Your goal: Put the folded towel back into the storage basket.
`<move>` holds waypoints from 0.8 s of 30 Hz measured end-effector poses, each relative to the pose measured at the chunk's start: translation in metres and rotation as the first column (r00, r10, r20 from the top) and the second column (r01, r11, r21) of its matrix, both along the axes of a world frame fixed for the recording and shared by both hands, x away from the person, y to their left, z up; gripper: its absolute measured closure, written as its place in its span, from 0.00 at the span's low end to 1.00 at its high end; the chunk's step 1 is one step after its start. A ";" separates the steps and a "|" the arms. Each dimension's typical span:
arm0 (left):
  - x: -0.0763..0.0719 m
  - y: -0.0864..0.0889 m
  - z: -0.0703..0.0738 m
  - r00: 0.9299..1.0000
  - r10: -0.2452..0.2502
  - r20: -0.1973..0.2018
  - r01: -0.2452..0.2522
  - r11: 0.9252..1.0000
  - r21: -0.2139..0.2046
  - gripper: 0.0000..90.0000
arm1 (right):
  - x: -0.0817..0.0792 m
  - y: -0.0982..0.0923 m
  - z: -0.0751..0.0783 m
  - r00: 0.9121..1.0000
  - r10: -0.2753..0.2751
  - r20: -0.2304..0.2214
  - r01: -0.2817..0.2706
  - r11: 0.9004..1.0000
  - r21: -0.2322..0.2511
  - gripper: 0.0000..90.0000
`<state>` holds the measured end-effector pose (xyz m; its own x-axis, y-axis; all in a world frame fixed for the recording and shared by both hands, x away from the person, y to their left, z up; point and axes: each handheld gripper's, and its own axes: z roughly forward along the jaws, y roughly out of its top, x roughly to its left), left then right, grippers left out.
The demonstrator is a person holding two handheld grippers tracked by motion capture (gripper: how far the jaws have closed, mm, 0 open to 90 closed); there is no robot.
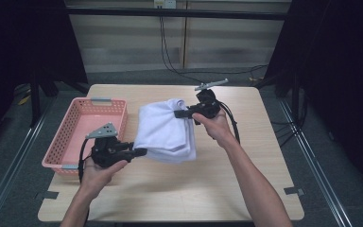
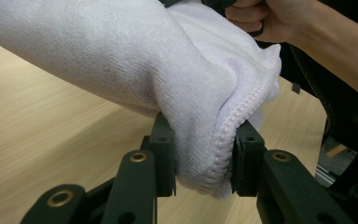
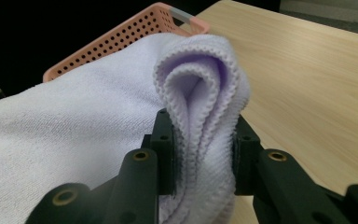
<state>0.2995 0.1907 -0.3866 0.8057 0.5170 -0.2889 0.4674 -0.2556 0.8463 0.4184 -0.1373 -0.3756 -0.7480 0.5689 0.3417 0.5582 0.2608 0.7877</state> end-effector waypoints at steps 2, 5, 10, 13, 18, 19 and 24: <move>0.000 0.007 0.003 1.000 0.014 0.005 -0.014 1.000 0.000 0.75 | 0.001 0.003 0.000 1.000 0.002 0.000 -0.002 1.000 0.007 0.77; -0.001 0.021 0.009 0.999 0.040 0.017 -0.040 0.999 0.002 0.75 | 0.008 0.020 0.002 1.000 0.022 -0.007 -0.021 0.999 0.027 0.77; 0.001 0.048 0.017 0.996 0.081 0.026 -0.080 0.997 -0.018 0.75 | 0.020 0.053 0.013 0.999 0.052 -0.003 -0.052 0.999 0.014 0.77; 0.001 0.060 0.021 0.994 0.107 0.033 -0.106 0.994 -0.031 0.75 | 0.025 0.065 0.018 0.998 0.065 -0.004 -0.065 0.998 0.009 0.77; -0.001 0.078 0.027 0.990 0.134 0.050 -0.131 0.990 -0.053 0.76 | 0.029 0.090 0.029 0.997 0.081 0.011 -0.081 0.997 0.004 0.77; -0.002 0.081 0.029 0.988 0.144 0.051 -0.141 0.988 -0.058 0.76 | 0.029 0.090 0.029 0.997 0.081 0.011 -0.081 0.997 0.004 0.77; -0.007 0.099 0.022 0.978 0.205 0.034 -0.203 0.978 -0.056 0.76 | 0.038 0.114 0.025 0.995 0.095 -0.012 -0.094 0.995 0.019 0.77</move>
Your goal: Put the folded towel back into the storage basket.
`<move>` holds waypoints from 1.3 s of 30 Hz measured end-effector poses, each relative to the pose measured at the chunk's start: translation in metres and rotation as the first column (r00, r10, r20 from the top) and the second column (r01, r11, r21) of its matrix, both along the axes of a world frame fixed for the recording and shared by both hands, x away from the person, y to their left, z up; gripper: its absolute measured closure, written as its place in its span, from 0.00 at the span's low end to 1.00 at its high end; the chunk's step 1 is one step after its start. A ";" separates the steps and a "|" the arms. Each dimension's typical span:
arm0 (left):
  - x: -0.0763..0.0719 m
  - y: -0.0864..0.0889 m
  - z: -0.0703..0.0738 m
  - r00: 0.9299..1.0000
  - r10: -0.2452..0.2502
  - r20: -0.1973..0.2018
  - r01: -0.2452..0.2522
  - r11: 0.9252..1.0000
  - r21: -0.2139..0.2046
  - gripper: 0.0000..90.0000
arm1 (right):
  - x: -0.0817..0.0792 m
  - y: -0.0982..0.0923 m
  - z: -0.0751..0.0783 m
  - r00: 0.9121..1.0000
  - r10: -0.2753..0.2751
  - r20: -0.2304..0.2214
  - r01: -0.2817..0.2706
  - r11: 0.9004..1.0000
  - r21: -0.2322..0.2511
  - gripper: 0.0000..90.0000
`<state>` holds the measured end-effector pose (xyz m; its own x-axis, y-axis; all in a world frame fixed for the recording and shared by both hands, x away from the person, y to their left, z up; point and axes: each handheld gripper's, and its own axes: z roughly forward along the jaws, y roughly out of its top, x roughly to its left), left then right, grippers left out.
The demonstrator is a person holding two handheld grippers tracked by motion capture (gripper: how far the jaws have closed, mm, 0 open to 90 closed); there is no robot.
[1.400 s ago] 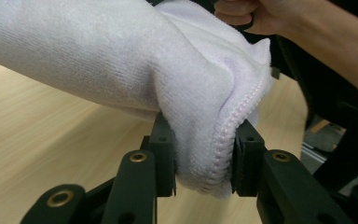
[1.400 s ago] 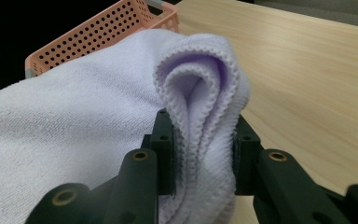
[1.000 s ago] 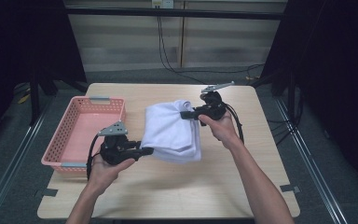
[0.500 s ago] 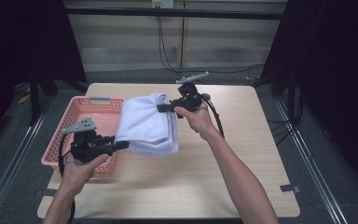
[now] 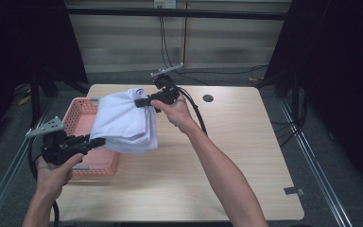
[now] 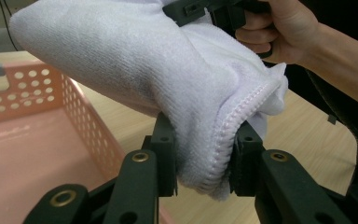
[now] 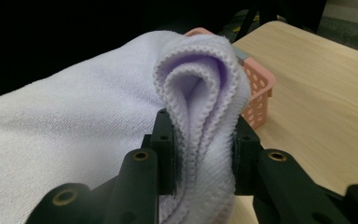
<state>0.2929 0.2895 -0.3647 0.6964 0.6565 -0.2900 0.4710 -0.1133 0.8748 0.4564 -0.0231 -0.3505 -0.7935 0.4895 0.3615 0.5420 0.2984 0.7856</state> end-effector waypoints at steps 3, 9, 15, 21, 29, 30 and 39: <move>-0.001 0.010 -0.001 1.000 0.017 -0.004 -0.017 1.000 -0.013 0.76 | 0.002 0.009 -0.002 1.000 0.009 -0.004 -0.009 1.000 -0.011 0.77; 0.002 0.036 0.005 0.998 0.062 -0.004 -0.062 0.998 -0.021 0.76 | 0.010 0.038 0.004 1.000 0.022 -0.012 -0.022 1.000 -0.004 0.77; -0.001 0.061 0.002 0.993 0.118 -0.005 -0.118 0.992 -0.041 0.77 | 0.012 0.062 0.007 1.000 0.016 -0.008 -0.016 1.000 0.014 0.77; -0.004 0.084 0.000 0.988 0.155 -0.008 -0.156 0.987 -0.034 0.78 | 0.012 0.087 0.003 1.000 0.023 -0.013 -0.024 1.000 -0.008 0.77; -0.006 0.106 -0.011 0.980 0.198 -0.033 -0.198 0.980 0.002 0.78 | 0.008 0.112 -0.011 1.000 0.019 -0.011 -0.020 0.999 -0.040 0.77; -0.006 0.108 -0.013 0.979 0.200 -0.040 -0.200 0.980 0.010 0.78 | 0.007 0.115 -0.013 1.000 0.020 -0.009 -0.021 0.998 -0.052 0.77; -0.001 0.120 -0.039 0.964 0.249 -0.093 -0.243 0.967 0.071 0.78 | 0.011 0.137 -0.042 0.999 -0.008 -0.036 0.005 0.997 -0.080 0.77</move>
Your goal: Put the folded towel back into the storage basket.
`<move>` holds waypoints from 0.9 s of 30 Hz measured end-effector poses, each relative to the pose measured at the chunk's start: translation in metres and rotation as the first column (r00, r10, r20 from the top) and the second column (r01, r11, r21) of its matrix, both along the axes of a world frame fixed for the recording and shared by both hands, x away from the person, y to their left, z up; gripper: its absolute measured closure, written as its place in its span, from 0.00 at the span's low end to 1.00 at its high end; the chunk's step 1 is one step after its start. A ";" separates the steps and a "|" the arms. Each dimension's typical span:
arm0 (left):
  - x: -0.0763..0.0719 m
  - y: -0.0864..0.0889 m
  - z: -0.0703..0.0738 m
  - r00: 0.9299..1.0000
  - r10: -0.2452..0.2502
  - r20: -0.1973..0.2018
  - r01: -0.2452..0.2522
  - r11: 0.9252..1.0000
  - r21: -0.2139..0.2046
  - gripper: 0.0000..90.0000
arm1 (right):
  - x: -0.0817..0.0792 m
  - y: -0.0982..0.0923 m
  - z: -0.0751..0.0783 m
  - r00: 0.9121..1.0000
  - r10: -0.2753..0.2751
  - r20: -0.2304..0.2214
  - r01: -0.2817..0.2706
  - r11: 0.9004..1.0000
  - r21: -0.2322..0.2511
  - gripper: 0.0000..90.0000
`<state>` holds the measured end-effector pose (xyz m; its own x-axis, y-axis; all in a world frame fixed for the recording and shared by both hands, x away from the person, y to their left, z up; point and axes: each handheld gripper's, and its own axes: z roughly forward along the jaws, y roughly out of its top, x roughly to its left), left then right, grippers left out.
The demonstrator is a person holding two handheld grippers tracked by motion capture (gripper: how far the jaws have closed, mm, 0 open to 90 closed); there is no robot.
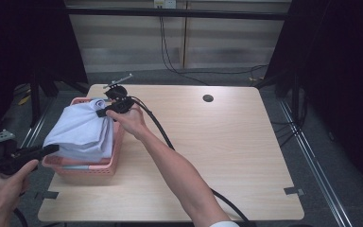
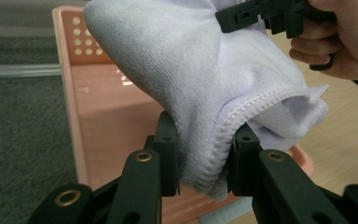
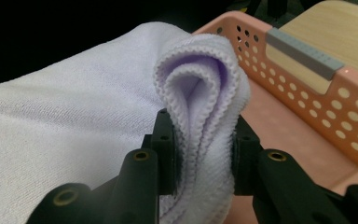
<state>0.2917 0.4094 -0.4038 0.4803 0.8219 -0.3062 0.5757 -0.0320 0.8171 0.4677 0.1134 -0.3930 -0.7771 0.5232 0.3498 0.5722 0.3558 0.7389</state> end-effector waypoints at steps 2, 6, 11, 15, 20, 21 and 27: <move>0.001 -0.001 -0.004 1.000 0.004 -0.009 -0.004 1.000 0.021 0.78 | 0.002 0.002 -0.007 1.000 0.000 -0.013 0.000 1.000 -0.006 0.77; 0.003 -0.004 -0.012 0.999 0.002 -0.035 -0.001 0.999 0.042 0.78 | 0.005 0.006 -0.019 1.000 -0.005 -0.023 0.005 1.000 -0.017 0.77; 0.005 -0.012 -0.019 0.998 0.002 -0.063 0.004 0.996 0.094 0.75 | 0.007 0.013 -0.035 1.000 -0.015 -0.012 0.014 0.998 -0.055 0.76; 0.003 -0.020 -0.014 0.997 -0.002 -0.079 0.014 0.988 0.152 0.59 | 0.008 0.012 -0.039 1.000 -0.007 -0.004 0.006 0.996 -0.094 0.70; -0.002 -0.026 -0.009 0.999 0.014 -0.050 -0.004 0.984 0.180 0.46 | 0.011 0.008 -0.040 0.998 -0.038 0.042 0.043 0.992 -0.121 0.49; -0.003 -0.026 -0.008 0.999 0.013 -0.040 -0.006 0.985 0.170 0.45 | 0.012 0.004 -0.037 0.997 -0.054 0.058 0.059 0.993 -0.106 0.45; -0.004 -0.037 0.002 1.000 0.003 -0.008 -0.001 0.989 0.150 0.42 | 0.011 -0.023 -0.024 0.996 -0.063 0.068 0.066 0.996 -0.052 0.40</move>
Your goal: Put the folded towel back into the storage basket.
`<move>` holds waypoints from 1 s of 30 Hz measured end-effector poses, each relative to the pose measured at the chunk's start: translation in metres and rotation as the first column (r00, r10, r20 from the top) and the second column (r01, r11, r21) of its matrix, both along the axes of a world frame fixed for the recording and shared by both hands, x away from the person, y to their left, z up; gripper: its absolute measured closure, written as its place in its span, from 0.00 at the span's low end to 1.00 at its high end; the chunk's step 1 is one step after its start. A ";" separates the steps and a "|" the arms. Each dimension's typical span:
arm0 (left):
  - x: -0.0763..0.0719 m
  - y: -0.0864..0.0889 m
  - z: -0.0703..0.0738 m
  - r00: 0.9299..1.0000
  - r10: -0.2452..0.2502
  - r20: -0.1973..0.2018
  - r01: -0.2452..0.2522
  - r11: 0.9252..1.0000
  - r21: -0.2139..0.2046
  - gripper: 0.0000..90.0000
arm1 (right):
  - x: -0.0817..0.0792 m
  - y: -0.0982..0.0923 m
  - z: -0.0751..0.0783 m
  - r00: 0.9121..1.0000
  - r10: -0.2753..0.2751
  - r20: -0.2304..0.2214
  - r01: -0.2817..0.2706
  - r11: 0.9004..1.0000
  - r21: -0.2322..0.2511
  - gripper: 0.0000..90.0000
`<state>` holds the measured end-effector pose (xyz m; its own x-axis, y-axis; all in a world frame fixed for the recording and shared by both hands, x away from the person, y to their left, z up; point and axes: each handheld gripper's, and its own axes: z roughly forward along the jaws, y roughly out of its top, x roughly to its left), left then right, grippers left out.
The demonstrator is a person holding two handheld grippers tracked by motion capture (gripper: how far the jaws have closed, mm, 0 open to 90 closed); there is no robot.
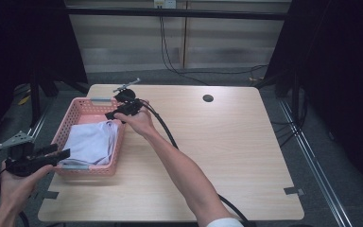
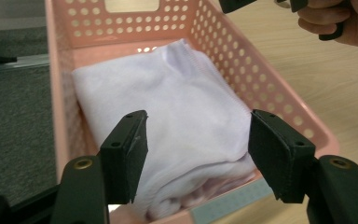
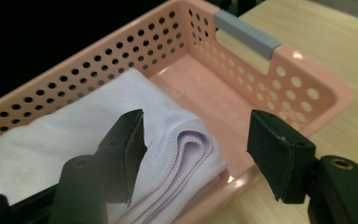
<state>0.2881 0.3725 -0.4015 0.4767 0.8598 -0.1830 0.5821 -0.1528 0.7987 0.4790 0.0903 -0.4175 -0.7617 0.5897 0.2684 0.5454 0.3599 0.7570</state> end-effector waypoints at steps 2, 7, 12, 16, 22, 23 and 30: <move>0.000 -0.014 0.000 1.000 -0.001 0.000 0.001 1.000 0.004 0.45 | -0.008 -0.016 0.006 1.000 0.010 0.015 -0.011 0.999 0.039 0.39; -0.002 -0.039 0.001 1.000 -0.026 0.011 0.026 1.000 -0.006 0.44 | -0.023 -0.039 0.014 0.998 0.050 0.042 -0.053 0.997 0.060 0.38; 0.001 -0.078 0.001 0.996 -0.086 0.025 0.086 0.996 0.013 0.44 | -0.045 -0.087 0.020 0.996 0.070 0.063 -0.075 0.993 0.086 0.37; 0.002 -0.101 -0.002 0.993 -0.117 0.029 0.117 0.993 0.010 0.44 | -0.057 -0.114 0.017 0.995 0.053 0.081 -0.060 0.995 0.078 0.38; 0.005 -0.138 -0.012 0.983 -0.180 0.024 0.180 0.983 -0.019 0.42 | -0.088 -0.173 0.013 0.994 0.030 0.108 -0.038 0.997 0.068 0.38; 0.005 -0.143 -0.015 0.982 -0.186 0.020 0.186 0.982 -0.010 0.42 | -0.088 -0.173 0.013 0.994 0.030 0.108 -0.038 0.997 0.068 0.38; -0.019 -0.180 -0.037 0.966 -0.257 0.004 0.257 0.966 0.025 0.39 | -0.143 -0.235 -0.002 0.994 -0.016 0.106 0.010 0.998 0.064 0.36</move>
